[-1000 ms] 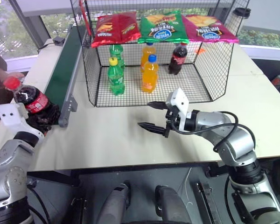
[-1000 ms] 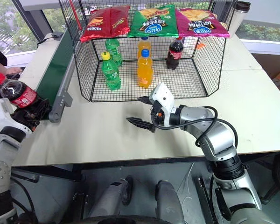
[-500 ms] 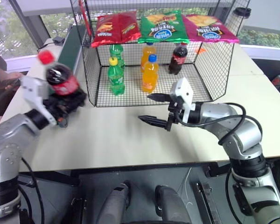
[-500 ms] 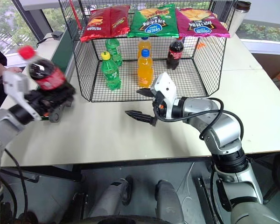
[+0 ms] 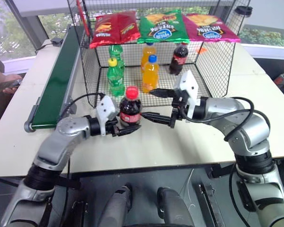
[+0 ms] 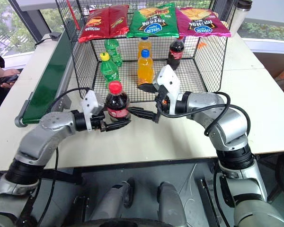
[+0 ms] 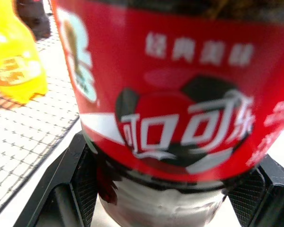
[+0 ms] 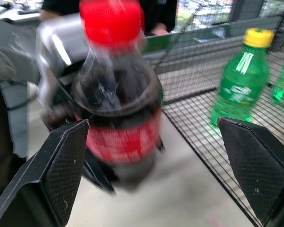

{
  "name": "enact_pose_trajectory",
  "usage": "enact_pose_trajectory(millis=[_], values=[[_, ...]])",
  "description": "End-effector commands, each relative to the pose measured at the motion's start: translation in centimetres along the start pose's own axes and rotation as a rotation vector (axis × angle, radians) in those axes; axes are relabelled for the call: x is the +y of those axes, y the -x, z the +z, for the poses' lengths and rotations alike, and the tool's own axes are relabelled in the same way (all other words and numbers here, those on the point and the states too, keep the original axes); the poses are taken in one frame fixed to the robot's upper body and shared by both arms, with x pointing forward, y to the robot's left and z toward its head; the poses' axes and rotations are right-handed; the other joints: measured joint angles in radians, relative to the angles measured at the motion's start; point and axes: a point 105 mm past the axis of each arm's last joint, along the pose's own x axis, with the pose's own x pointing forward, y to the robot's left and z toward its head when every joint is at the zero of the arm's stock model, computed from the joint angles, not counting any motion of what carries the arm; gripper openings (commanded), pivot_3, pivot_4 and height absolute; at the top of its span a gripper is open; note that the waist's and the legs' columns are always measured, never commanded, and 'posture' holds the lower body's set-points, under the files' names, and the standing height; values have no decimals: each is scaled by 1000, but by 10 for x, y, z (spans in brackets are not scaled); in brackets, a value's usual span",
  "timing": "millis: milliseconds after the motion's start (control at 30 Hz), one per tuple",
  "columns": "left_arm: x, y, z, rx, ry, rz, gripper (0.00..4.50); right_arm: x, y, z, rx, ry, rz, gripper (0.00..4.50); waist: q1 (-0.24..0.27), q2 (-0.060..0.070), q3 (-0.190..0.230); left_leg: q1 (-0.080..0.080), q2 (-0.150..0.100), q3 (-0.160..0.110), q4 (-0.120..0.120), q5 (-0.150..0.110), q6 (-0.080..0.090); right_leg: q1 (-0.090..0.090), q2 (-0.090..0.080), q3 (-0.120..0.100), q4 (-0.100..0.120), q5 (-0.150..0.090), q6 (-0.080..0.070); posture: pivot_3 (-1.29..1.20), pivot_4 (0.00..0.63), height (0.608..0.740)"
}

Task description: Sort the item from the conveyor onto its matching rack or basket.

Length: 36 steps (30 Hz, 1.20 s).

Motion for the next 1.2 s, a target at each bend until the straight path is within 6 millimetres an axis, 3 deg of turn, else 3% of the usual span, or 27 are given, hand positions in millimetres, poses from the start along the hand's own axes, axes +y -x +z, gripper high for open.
enact_pose_trajectory(millis=[33,433,667,1067,1133,1200], values=[[-7,-9,23,-75,-114,-49,2947,-1,1,19,-56,33,-15,4500,0,0,0,0,0,0,0,0,0,0,0,0,0,0,0,0,150,738],[-11,-32,35,-154,-146,-53,2947,0,-5,16,-66,1,3,4500,1,0,0,0,0,0,1,1,2,0,1,0,1,1,1,0,150,738],[-11,-34,37,-164,-151,-46,2947,2,-3,17,-94,-21,25,1218,0,0,0,1,0,0,1,1,2,0,1,0,2,1,2,0,150,738],[-7,-35,41,-170,-88,-27,2947,4,-2,18,-79,-28,26,1192,0,0,0,1,0,0,2,2,2,1,1,0,2,2,3,0,150,738],[-9,-34,41,-170,-68,-45,3962,2,-2,17,-75,-27,17,1192,0,0,0,1,0,0,2,2,2,1,1,0,2,2,4,0,150,738],[-11,-33,41,-163,-57,-60,4413,1,-2,17,-78,-30,9,1192,1,0,0,1,0,0,2,2,2,1,2,0,2,3,4,0,150,738]])
